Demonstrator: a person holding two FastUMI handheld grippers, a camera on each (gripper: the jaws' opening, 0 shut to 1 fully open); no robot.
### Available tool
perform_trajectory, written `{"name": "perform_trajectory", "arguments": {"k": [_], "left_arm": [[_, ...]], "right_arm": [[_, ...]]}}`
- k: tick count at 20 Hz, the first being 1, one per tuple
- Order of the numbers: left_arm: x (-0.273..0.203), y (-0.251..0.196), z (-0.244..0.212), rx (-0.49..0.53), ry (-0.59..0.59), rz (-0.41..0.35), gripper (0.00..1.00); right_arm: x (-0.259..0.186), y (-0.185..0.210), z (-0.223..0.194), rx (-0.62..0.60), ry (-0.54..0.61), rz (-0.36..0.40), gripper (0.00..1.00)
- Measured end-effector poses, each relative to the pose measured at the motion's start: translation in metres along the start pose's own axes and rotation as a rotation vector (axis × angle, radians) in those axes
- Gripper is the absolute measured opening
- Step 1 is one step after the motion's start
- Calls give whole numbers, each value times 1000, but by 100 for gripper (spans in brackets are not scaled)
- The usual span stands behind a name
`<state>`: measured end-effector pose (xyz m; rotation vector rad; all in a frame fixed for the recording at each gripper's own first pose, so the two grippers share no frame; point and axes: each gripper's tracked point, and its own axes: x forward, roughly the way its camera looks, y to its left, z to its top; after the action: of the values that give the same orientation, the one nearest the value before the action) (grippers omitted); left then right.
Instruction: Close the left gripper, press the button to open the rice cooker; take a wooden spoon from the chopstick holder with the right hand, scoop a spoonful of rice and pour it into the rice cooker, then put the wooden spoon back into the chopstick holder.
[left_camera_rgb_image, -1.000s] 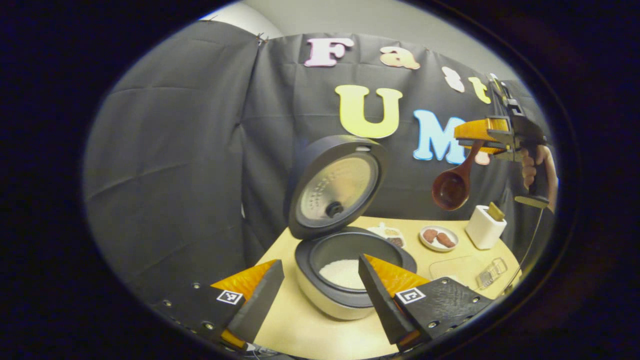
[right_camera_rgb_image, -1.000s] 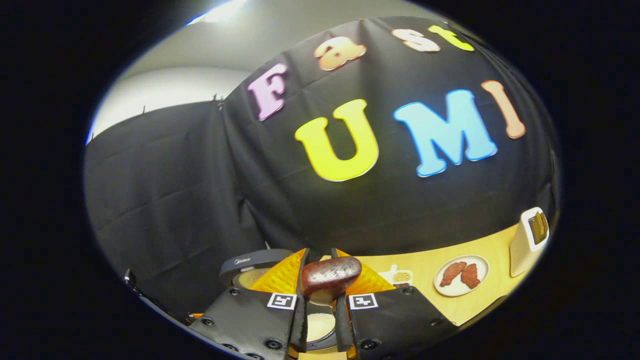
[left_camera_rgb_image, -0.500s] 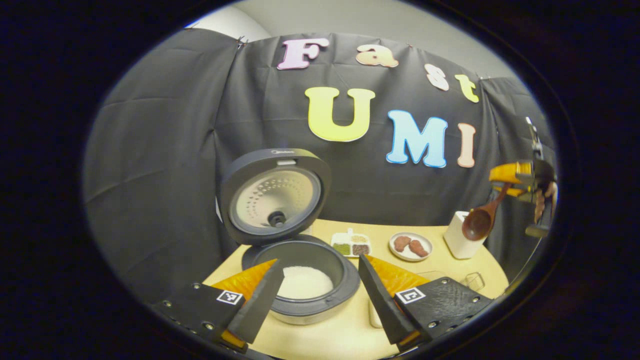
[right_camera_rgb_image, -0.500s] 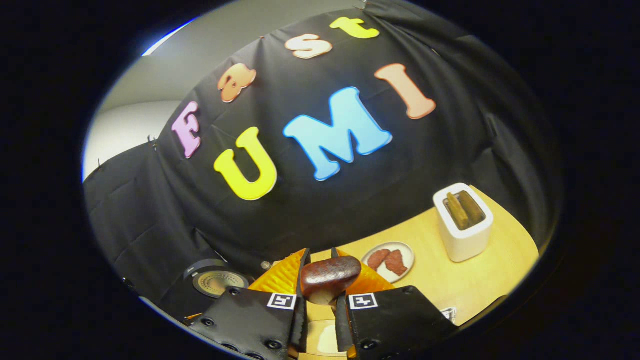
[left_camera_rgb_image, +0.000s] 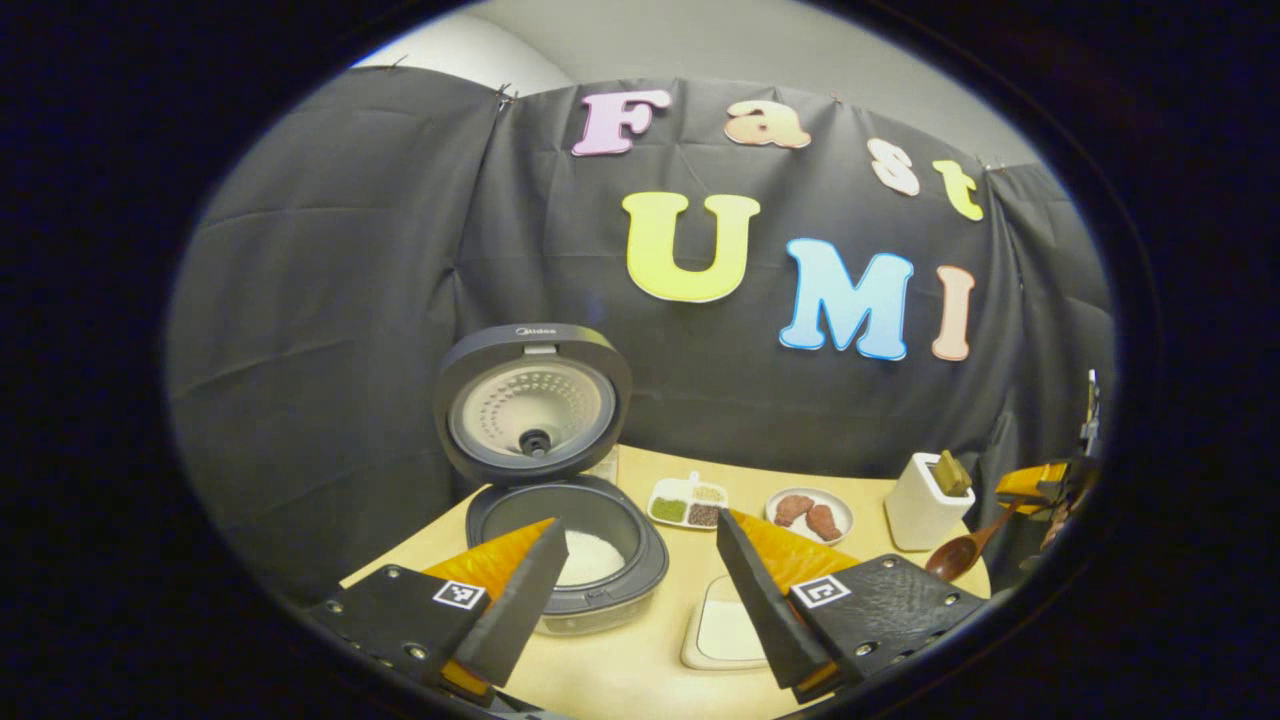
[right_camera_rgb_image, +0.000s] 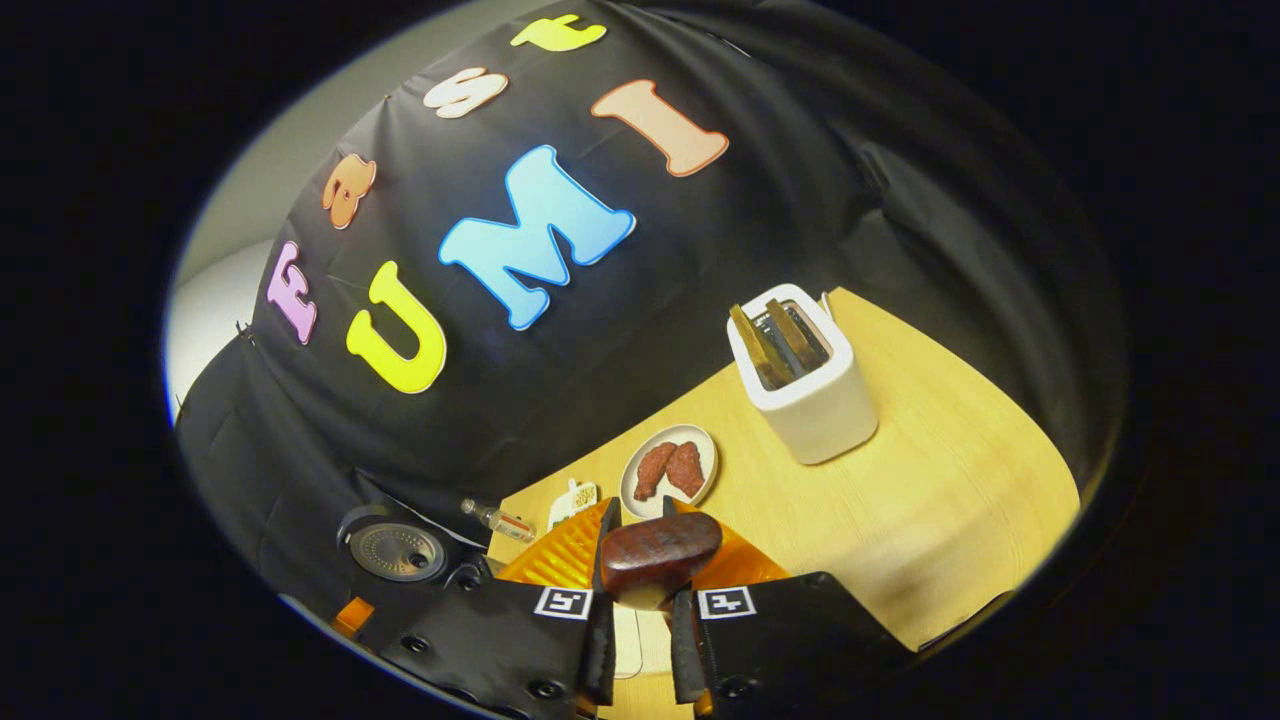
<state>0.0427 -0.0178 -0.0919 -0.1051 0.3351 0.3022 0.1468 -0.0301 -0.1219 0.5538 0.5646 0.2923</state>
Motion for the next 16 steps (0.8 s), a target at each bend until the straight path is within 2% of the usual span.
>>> {"name": "perform_trajectory", "arguments": {"k": [3, 10, 14, 16], "left_arm": [[-24, -11, -11, -20, 2, 53, 95], [-65, -8, -44, -6, 44, 149, 95], [-69, -5, -41, -23, 43, 157, 95], [-65, -3, -35, -13, 36, 150, 95]], "right_arm": [[16, -21, -21, -1, 84, -4, 24], [44, -35, -48, -41, 161, 0, 26], [48, -45, -59, -27, 183, -30, 28], [44, -42, -57, 13, 163, -29, 35]]}}
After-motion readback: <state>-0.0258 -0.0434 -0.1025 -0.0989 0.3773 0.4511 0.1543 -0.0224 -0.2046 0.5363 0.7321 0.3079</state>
